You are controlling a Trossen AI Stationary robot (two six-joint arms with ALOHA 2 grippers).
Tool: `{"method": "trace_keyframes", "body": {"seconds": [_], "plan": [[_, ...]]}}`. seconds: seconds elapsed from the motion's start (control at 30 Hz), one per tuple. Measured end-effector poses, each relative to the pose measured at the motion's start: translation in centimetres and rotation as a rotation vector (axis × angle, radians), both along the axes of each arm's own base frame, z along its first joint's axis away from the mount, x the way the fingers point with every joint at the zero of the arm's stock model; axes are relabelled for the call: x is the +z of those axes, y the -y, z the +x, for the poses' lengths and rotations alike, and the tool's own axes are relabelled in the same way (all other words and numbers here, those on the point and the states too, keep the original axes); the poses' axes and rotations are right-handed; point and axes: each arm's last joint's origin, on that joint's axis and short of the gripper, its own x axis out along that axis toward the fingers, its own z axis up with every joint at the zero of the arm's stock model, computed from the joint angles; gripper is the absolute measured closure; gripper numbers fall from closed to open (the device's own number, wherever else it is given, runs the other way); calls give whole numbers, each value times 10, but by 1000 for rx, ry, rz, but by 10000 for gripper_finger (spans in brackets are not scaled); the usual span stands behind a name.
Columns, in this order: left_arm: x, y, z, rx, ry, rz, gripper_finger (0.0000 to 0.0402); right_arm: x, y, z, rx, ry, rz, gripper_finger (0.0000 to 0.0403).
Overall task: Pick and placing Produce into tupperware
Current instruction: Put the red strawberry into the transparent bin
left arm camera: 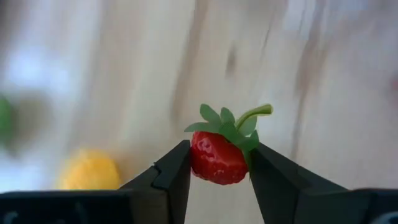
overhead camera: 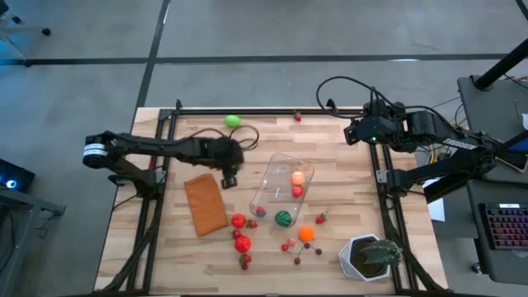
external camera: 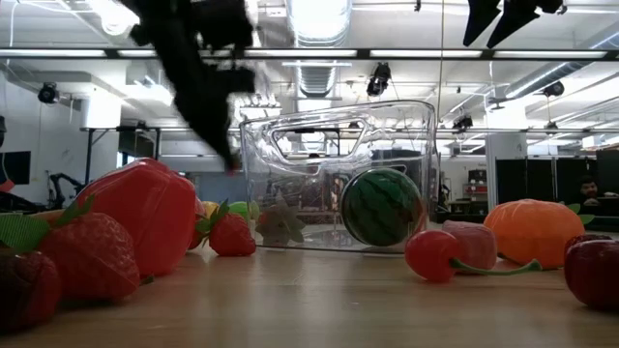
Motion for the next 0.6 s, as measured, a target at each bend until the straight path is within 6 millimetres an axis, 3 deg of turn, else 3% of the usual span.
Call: {"method": "trace_keyframes", "body": {"seconds": [0.13,0.2,0.43,0.6], "plan": [[44,-2,21,-136,121,69,275,0,0,1,1,12,0,131],[55,-2,34,-245,158,45,275,1,0,1,3,14,3,132],[46,-3,90,-487,109,74,257,0,0,1,12,3,2,131],[44,-5,111,-547,100,60,219,0,-1,1,33,-7,19,134]]}}
